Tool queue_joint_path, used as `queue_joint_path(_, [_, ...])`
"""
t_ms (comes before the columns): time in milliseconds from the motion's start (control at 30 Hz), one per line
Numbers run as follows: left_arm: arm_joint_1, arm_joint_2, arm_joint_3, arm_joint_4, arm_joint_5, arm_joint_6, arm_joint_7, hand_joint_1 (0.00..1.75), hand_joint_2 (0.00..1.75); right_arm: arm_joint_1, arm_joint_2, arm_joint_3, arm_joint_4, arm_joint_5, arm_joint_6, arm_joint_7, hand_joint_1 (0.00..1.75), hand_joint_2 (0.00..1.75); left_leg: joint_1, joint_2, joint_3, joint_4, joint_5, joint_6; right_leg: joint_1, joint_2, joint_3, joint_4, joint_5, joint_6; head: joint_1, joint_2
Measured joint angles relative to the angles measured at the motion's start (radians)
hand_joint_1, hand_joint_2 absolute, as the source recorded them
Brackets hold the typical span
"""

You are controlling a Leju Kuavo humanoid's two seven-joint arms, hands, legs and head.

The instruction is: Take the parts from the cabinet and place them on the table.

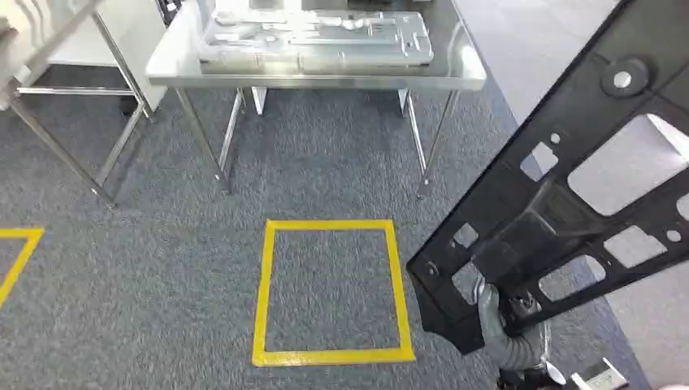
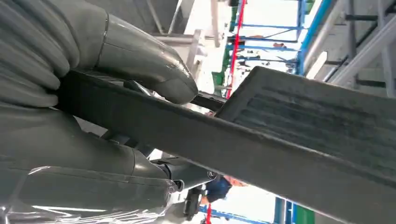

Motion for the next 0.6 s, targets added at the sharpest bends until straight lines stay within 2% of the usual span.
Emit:
queue_joint_path(67, [-0.007,-0.005,0.0,0.0,0.0,0.0,-0.014,0.0,1.75,0.004,-0.005,-0.001,-0.008,0.017,-0.01,0.013,1.75,1.75,0.004,0.005,0.013,-0.01,-0.008,-0.012,0.006,0.004,0.003,0.001,-0.011,-0.014,0.0,0.0])
queue_joint_path(100, [-0.017,-0.007,0.001,-0.001,-0.001,0.0,-0.015,0.0,1.75,0.008,-0.008,-0.001,-0.021,0.025,-0.011,0.022,1.75,1.75,-0.002,0.007,0.034,-0.019,-0.015,-0.019,0.001,0.008,0.019,-0.015,-0.015,-0.021,0.0,0.0])
queue_joint_path(133, [-0.018,-0.007,0.001,-0.003,-0.001,0.001,-0.017,0.0,1.75,0.015,-0.011,-0.002,-0.037,0.036,-0.01,0.029,1.75,1.75,0.002,0.001,0.036,-0.003,-0.015,-0.02,-0.007,0.009,0.045,-0.03,-0.015,-0.024,0.0,0.0])
queue_joint_path(167, [-0.021,-0.009,0.001,-0.003,-0.001,0.001,-0.019,0.0,1.75,0.014,-0.013,-0.002,-0.051,0.045,-0.01,0.037,1.75,1.75,0.002,-0.005,0.009,0.053,-0.034,-0.021,-0.008,0.007,0.064,-0.039,-0.023,-0.034,-0.002,0.0])
queue_joint_path(233, [-0.022,-0.013,0.003,-0.003,0.0,-0.001,-0.02,0.0,1.75,0.015,-0.014,-0.002,-0.066,0.052,-0.01,0.041,1.75,1.75,0.003,-0.009,-0.105,0.227,-0.087,-0.026,-0.005,0.01,0.089,-0.042,-0.045,-0.037,-0.002,0.0])
queue_joint_path(267, [-0.023,-0.015,0.006,-0.003,-0.001,0.003,-0.022,0.0,1.75,0.019,-0.015,-0.002,-0.069,0.055,-0.01,0.043,1.75,1.75,0.003,-0.01,-0.162,0.299,-0.099,-0.027,-0.004,0.013,0.102,-0.042,-0.057,-0.039,-0.002,0.0])
queue_joint_path(300, [-0.024,-0.016,0.008,-0.003,-0.001,0.003,-0.021,0.0,1.75,0.023,-0.016,-0.002,-0.073,0.056,-0.01,0.045,1.75,1.75,0.003,-0.01,-0.209,0.337,-0.083,-0.027,-0.002,0.018,0.121,-0.042,-0.073,-0.039,-0.002,0.0])
queue_joint_path(333, [-0.021,-0.016,0.009,-0.003,-0.001,0.003,-0.02,0.0,1.75,0.024,-0.016,-0.002,-0.076,0.056,-0.01,0.046,1.75,1.75,0.003,-0.01,-0.225,0.313,-0.032,-0.025,-0.002,0.023,0.143,-0.042,-0.089,-0.038,-0.002,0.0])
queue_joint_path(400, [-0.013,-0.016,0.011,-0.003,-0.001,0.003,-0.02,0.0,1.75,0.027,-0.016,-0.002,-0.082,0.056,-0.01,0.046,1.75,1.75,0.001,-0.012,-0.197,0.148,0.122,-0.015,0.0,0.034,0.192,-0.043,-0.125,-0.036,-0.002,0.0])
queue_joint_path(433, [-0.008,-0.015,0.011,-0.003,-0.001,0.003,-0.02,0.0,1.75,0.027,-0.016,-0.002,-0.084,0.056,-0.01,0.046,1.75,1.75,-0.004,-0.015,-0.183,0.076,0.169,-0.006,-0.001,0.035,0.214,-0.044,-0.144,-0.034,-0.002,0.0])
queue_joint_path(467, [-0.006,-0.015,0.011,-0.002,-0.001,0.003,-0.02,0.0,1.75,0.028,-0.016,-0.002,-0.085,0.056,-0.01,0.045,1.75,1.75,-0.011,-0.018,-0.17,0.106,0.141,-0.001,0.001,0.037,0.222,-0.052,-0.155,-0.026,-0.001,0.0])
queue_joint_path(500, [-0.008,-0.017,0.011,-0.002,-0.001,0.003,-0.02,0.0,1.75,0.029,-0.018,-0.002,-0.088,0.058,-0.01,0.046,1.75,1.75,-0.013,-0.016,-0.149,0.071,0.124,0.004,-0.001,0.041,0.23,-0.054,-0.164,-0.015,-0.002,0.0])
queue_joint_path(533, [-0.014,-0.016,0.011,-0.003,-0.001,0.003,-0.02,0.0,1.75,0.029,-0.019,-0.002,-0.092,0.059,-0.01,0.047,1.75,1.75,-0.015,-0.017,-0.141,0.064,0.097,0.009,-0.004,0.04,0.239,-0.065,-0.169,-0.008,-0.002,0.0])
queue_joint_path(567, [-0.015,-0.016,0.012,-0.003,-0.001,0.003,-0.019,0.0,1.75,0.029,-0.02,-0.002,-0.093,0.063,-0.009,0.047,1.75,1.75,-0.015,-0.02,-0.132,0.049,0.087,0.018,-0.004,0.038,0.247,-0.054,-0.156,-0.003,-0.002,0.0])
queue_joint_path(600, [-0.014,-0.018,0.012,-0.003,-0.001,0.0,-0.016,0.0,1.75,0.026,-0.024,-0.002,-0.097,0.073,-0.008,0.046,1.75,1.75,-0.013,-0.022,-0.112,0.035,0.082,0.024,-0.003,0.038,0.225,-0.007,-0.124,0.001,-0.002,0.0])
